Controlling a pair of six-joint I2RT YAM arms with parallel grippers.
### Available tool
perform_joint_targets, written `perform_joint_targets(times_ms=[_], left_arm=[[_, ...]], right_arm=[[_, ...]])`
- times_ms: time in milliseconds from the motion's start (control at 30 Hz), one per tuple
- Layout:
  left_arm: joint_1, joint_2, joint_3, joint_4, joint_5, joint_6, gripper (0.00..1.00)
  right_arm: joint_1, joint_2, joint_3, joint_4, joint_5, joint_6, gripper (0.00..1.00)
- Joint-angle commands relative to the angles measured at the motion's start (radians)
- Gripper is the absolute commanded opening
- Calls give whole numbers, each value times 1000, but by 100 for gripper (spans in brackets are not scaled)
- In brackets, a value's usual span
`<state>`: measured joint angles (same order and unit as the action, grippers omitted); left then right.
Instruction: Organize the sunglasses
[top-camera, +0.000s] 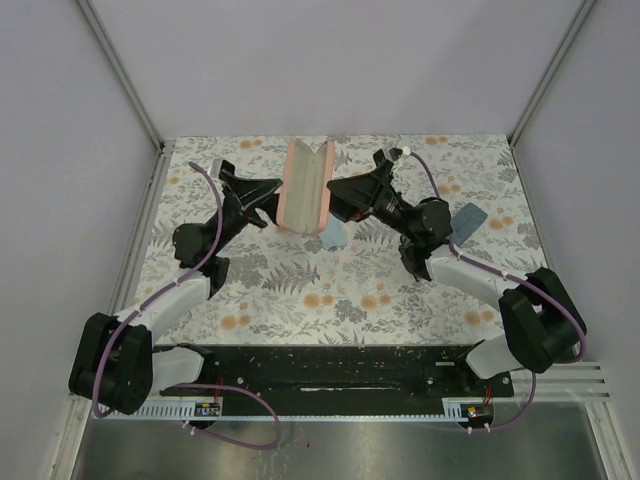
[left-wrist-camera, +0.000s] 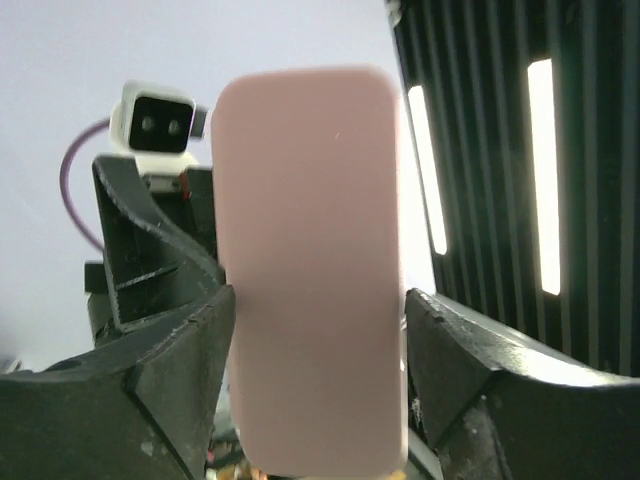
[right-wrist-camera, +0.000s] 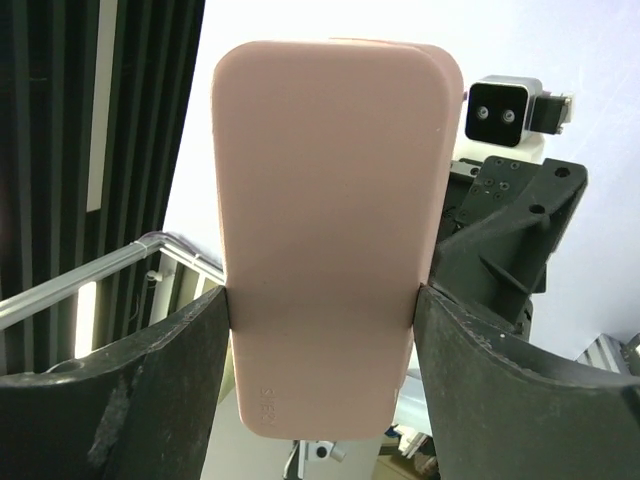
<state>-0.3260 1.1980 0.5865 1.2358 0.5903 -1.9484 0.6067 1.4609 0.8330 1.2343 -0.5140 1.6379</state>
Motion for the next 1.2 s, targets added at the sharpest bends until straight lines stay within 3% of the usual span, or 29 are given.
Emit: perform_joint_targets(times_ms=[0,167,233,300,367,433,533,667,867,1000,1100,1167], left_arm=[[67,-58,81,297,-139,-20,0],[85,-75,107,231,-127,3,0],[85,-84,118,176,-104,29,0],[88,-98,131,93,-67,74,18],[91,-139,185,-129,24,240,43],[88,-214,258,-527,57,488,64],[78,-320,387,-1073,-71,840,99],[70,-298,522,-1401,-95,1032,99],[-39,-238,561,-1576,-213,1155,99],[-77,-248,526,-1628,-291,1204,99],[-79,-270,478,-1650,-319,1224,99],[-81,-288,445,-1656,-329,1229,99]], right_arm=[[-70,-42,60,120,0,23,51],[-85,-56,90,53,-9,14,51],[-84,-60,115,-54,-27,-9,50],[-87,-77,109,-113,-21,-35,50],[-87,-108,115,-217,-26,-87,50],[-87,-128,127,-332,-38,-143,50],[-88,-151,120,-401,-43,-185,50],[-87,-168,179,-637,-50,-308,50],[-70,-142,380,-1140,-12,-611,50],[-41,-51,546,-1603,138,-864,51],[10,27,616,-1896,358,-1010,51],[47,94,620,-1975,448,-1065,51]])
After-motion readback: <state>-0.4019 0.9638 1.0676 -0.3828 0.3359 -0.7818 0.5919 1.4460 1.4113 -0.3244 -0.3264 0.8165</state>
